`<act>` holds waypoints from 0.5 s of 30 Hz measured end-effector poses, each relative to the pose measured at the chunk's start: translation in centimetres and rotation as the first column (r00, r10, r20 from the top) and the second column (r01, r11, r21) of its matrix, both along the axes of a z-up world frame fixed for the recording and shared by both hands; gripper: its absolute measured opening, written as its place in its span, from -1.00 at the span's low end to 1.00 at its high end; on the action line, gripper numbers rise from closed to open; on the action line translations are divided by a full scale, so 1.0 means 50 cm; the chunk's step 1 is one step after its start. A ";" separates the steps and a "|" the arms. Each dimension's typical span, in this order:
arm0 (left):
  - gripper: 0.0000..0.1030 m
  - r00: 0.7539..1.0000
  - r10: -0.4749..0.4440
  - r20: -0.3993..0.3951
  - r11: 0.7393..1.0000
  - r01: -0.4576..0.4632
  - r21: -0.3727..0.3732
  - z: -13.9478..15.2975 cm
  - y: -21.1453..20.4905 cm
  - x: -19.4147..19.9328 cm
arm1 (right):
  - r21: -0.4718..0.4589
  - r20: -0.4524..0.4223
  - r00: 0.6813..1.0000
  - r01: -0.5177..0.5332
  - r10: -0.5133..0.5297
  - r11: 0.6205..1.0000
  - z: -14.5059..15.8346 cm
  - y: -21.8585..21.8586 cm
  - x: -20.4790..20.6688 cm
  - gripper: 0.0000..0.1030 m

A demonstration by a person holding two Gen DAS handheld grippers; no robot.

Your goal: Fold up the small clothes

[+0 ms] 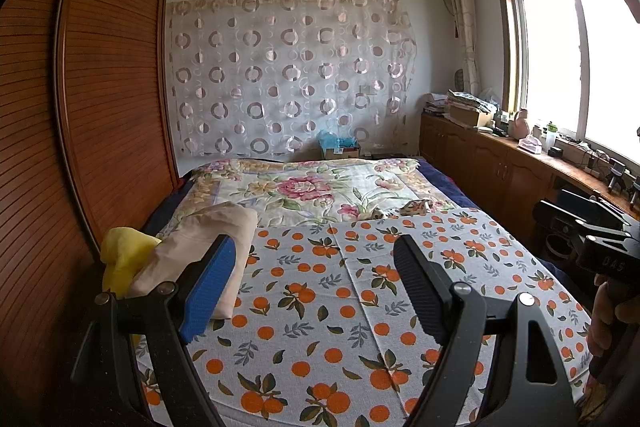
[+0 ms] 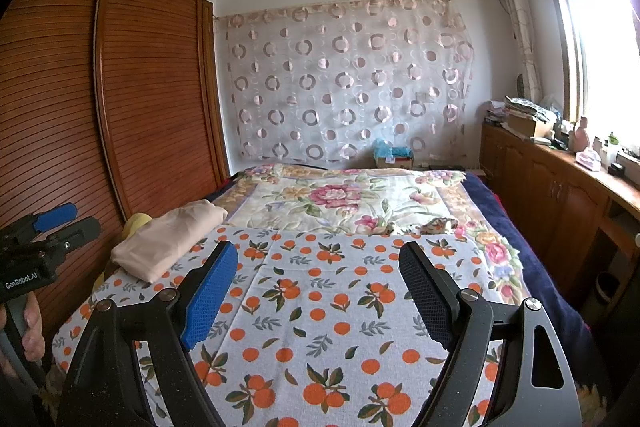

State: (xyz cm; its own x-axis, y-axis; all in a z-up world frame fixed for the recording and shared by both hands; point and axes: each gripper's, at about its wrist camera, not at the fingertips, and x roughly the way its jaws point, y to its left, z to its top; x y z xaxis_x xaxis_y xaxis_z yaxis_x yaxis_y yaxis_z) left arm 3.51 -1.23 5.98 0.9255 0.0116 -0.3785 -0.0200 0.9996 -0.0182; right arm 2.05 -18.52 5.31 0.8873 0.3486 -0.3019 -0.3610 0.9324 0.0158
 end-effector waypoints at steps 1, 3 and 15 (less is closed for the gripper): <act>0.59 1.000 0.000 0.000 1.000 0.000 0.000 0.000 0.000 0.000 | 0.000 0.001 1.000 -0.001 0.001 1.000 0.000 -0.002 0.000 0.64; 0.59 1.000 0.001 0.002 1.000 -0.001 -0.002 -0.001 0.003 -0.001 | -0.001 0.002 1.000 -0.001 0.001 1.000 0.000 -0.005 0.001 0.64; 0.59 1.000 0.001 0.004 1.000 -0.001 -0.002 -0.002 0.006 -0.004 | 0.000 0.002 1.000 -0.001 0.001 1.000 0.001 -0.009 0.003 0.64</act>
